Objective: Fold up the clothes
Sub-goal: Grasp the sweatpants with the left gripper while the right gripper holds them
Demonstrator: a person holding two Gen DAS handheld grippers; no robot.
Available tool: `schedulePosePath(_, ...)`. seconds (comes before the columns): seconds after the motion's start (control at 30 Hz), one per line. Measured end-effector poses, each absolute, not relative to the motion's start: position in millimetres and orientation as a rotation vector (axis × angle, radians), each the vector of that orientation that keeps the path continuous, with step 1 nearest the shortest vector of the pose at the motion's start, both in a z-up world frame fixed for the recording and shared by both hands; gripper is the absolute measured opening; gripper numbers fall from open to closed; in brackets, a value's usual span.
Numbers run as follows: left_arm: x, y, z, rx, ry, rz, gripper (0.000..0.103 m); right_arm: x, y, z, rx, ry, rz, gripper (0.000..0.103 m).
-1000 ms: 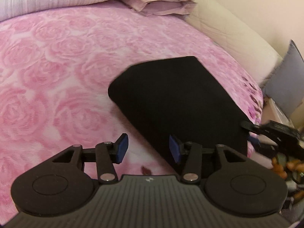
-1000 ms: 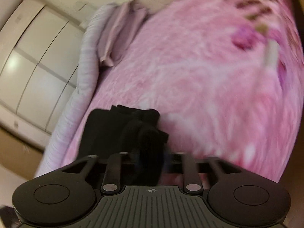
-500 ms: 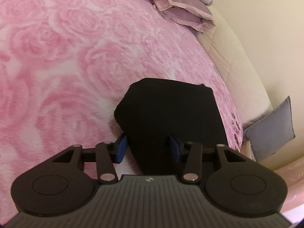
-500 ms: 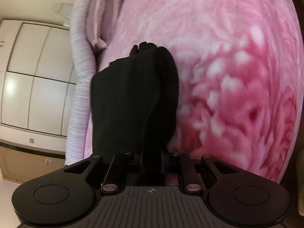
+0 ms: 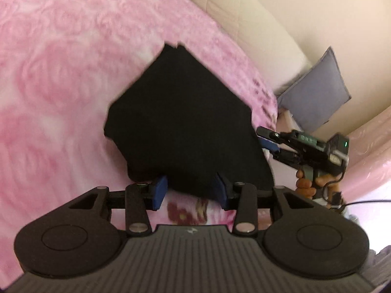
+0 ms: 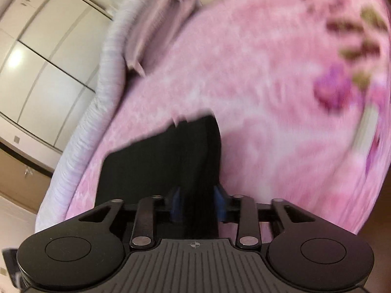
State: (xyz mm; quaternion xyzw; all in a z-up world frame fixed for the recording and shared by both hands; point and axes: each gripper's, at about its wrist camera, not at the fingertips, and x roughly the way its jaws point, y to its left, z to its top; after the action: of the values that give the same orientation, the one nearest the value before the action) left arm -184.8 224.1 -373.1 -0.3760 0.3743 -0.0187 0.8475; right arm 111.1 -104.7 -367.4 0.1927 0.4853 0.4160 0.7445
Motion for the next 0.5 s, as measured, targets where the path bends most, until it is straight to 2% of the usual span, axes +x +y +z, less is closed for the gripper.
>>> schedulePosePath(0.03,-177,231,-371,-0.808,0.784,-0.047,0.038,116,-105,-364,0.441,1.039,0.910,0.051)
schedulePosePath(0.1,-166,237,-364,-0.815,0.783,-0.086,0.042,125,-98,-364,0.473,1.035,0.910,0.053)
schedulePosePath(0.27,-159,232,-342,-0.669,0.827,-0.196,0.047,132,-92,-372,0.495,1.078,0.871,0.054)
schedulePosePath(0.37,-147,250,-332,-0.598,0.759,-0.090,0.055,132,-96,-378,0.514,1.086,0.864,0.054)
schedulePosePath(0.5,-102,277,-348,-0.613,0.728,-0.018,0.055,133,-97,-377,0.509,1.080,0.864,0.054)
